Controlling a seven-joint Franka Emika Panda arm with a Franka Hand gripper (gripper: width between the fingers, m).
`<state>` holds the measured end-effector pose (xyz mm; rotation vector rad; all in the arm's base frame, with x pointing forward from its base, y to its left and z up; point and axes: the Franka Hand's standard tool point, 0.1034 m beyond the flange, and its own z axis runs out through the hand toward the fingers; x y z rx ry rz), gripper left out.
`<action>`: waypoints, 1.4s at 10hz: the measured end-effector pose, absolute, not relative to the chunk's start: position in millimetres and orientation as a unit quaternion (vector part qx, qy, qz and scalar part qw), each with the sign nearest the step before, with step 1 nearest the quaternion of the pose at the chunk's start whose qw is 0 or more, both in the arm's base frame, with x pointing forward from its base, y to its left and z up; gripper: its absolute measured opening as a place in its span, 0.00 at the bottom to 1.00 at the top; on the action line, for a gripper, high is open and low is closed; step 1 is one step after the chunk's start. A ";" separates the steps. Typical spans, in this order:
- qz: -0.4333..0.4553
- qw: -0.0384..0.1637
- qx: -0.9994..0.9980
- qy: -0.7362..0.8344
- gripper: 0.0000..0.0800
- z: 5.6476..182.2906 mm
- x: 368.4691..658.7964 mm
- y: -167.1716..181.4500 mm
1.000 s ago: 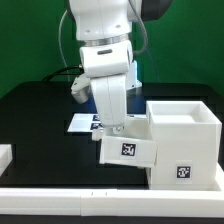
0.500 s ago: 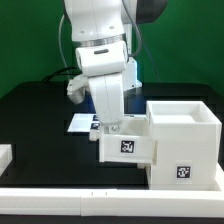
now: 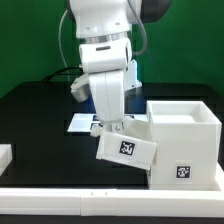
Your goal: Assemble drawer
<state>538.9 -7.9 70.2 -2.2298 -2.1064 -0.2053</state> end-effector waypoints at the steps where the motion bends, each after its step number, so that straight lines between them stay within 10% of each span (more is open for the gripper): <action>1: -0.067 0.035 -0.727 -0.682 0.05 69.7 538.5 -9.2; 14: -0.034 0.061 -0.716 -0.694 0.05 75.4 531.7 -19.1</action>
Offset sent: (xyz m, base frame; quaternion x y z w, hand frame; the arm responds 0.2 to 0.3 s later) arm 0.0000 0.0000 0.0000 0.0000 0.0000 0.0000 1.0000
